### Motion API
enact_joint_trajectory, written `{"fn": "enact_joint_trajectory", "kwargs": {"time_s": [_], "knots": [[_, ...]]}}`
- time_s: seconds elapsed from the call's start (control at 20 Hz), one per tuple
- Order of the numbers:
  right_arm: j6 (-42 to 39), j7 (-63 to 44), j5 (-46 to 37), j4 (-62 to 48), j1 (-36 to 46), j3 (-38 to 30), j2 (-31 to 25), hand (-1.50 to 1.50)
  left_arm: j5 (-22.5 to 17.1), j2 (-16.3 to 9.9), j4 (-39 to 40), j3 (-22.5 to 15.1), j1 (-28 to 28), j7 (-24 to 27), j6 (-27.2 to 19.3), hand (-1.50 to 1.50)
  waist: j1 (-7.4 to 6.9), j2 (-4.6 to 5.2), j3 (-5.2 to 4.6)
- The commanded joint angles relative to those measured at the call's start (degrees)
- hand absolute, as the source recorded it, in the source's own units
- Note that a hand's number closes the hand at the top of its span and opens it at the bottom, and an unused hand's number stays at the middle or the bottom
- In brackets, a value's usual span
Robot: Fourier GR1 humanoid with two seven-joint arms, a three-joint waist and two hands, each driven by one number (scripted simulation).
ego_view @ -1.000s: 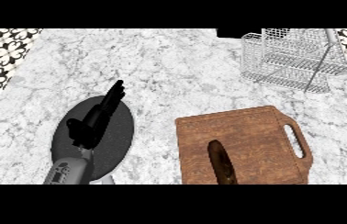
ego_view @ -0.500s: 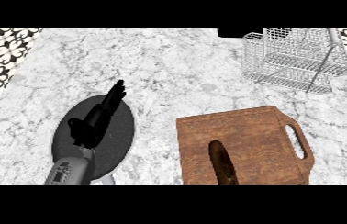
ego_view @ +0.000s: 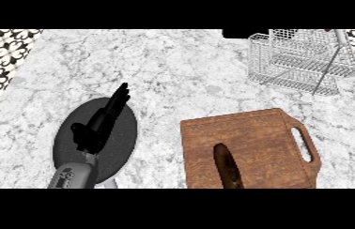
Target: Pick the croissant from the cutting board and place it in the tiered basket
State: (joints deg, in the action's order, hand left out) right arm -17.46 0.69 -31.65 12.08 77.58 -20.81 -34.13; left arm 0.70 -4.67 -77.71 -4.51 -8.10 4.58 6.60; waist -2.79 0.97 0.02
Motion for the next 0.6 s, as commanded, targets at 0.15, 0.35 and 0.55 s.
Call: {"fn": "enact_joint_trajectory", "kwargs": {"time_s": [0.15,0.35,0.55], "knots": [[-5.15,-14.76,6.92,-6.21,3.62,-6.81,-0.12,-1.50,-0.59,-2.68,-1.31,1.29,2.03,0.94,1.85,0.00,-0.07,-0.22,-0.01],[-5.31,-13.12,10.28,-4.63,0.29,-9.68,-1.84,-1.50,-1.18,-1.14,0.21,1.28,1.10,0.58,1.71,0.00,0.47,-0.01,0.03],[3.40,-12.18,10.79,-1.20,-0.52,-10.37,-2.37,-1.50,0.38,0.55,-1.81,-0.07,0.13,-2.35,-0.80,0.00,0.31,-0.10,0.06]]}}
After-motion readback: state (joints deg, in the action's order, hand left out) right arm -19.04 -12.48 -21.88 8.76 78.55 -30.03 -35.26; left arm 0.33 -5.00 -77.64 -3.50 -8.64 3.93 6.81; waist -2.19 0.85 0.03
